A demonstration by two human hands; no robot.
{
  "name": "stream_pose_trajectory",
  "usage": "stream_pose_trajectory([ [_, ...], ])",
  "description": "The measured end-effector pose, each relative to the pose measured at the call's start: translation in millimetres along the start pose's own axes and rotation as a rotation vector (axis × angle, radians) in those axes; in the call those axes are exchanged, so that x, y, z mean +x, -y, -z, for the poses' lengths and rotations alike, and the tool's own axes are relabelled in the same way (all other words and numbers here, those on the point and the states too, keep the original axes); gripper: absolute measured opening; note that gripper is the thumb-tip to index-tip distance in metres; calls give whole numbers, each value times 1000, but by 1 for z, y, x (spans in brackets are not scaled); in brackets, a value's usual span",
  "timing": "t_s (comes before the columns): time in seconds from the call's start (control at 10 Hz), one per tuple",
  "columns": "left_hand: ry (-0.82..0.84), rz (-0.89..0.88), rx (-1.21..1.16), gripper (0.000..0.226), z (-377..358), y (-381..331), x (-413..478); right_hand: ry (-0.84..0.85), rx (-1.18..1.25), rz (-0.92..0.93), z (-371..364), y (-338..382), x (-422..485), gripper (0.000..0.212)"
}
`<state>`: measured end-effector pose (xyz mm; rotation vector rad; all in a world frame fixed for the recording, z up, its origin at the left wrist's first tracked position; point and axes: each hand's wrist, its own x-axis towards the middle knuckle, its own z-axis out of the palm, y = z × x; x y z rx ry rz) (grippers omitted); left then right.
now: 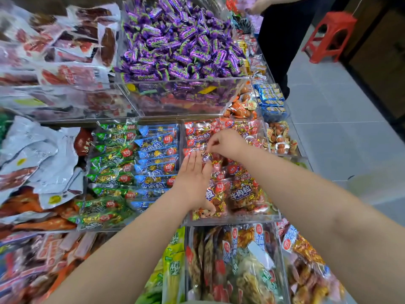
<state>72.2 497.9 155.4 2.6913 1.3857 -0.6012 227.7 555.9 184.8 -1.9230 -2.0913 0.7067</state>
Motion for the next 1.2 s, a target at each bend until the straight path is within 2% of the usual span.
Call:
stream_pose_trajectory([
  [0.1,10,-3,12,137,-1,0,1,0,1,7,-4,-1,1,10],
  [0.2,25,-15,23,135,0,1,5,109,-159,85,-1,-3,2,18],
  [0.3,47,-27,56,137,-1,3,10,-110,60,88,12,-16,-16,38],
  [0.4,58,-16,53,139,-3,2,13,-381,-20,26,10,-35,-46,38],
  [0.5,98,5,83,140,-3,0,20,-280,-335,-34,-24,-53,-88,66],
  [0.6,97,5,80,138,-2,0,25,-178,-499,-92,-47,-64,-96,73],
  [0.7,71,-14,72,135,-2,3,24,-134,-565,-145,-47,-69,-80,75],
  [0.9,35,-27,86,138,2,4,14,-112,-523,-158,-46,-62,-92,66],
  [1.0,-61,-21,-49,122,9,10,-1,-102,-386,-197,-38,-50,-101,64],
  [1.1,-332,-9,-313,86,13,14,-21,-277,-160,-183,-38,-40,-121,56],
  [1.2,-589,152,-853,28,0,20,-59,-462,127,-246,-51,-25,-159,38],
])
